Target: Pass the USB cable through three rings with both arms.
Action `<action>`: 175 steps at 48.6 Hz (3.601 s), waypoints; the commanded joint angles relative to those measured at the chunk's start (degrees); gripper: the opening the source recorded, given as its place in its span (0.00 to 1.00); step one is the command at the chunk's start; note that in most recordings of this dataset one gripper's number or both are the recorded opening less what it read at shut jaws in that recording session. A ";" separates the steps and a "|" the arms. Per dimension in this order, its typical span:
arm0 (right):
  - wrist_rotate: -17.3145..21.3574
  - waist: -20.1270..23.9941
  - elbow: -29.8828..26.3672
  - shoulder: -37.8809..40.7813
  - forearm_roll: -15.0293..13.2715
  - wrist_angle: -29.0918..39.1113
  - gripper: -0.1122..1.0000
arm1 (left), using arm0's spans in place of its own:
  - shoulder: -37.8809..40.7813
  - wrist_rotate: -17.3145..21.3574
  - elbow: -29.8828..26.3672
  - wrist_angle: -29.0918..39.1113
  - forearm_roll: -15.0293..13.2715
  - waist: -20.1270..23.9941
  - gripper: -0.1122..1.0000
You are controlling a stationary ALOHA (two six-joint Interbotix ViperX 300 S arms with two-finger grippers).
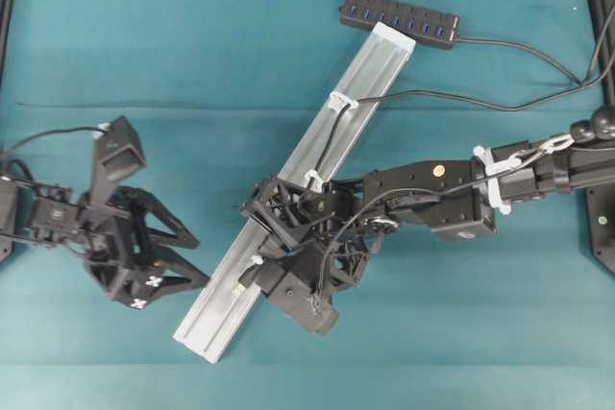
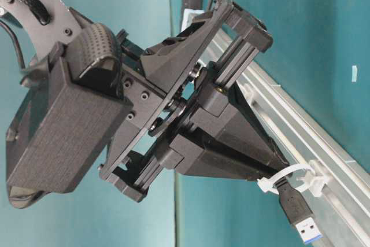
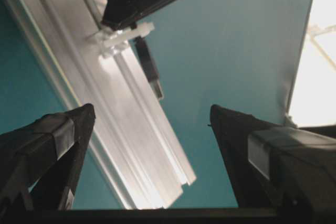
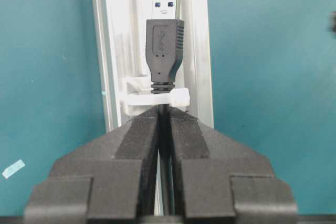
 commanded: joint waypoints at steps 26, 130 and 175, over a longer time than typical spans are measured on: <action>0.79 -0.53 -0.18 0.00 0.26 -0.09 0.17 | 13.71 -4.04 -7.03 -6.24 0.18 -1.05 0.96; 0.88 -0.44 0.09 -0.18 0.26 0.18 0.21 | 16.35 -2.02 -8.26 -5.54 0.18 -1.05 0.20; 16.44 -5.54 4.48 -4.39 0.26 -2.99 0.78 | 14.85 -5.89 -4.92 -3.34 0.18 -2.29 0.19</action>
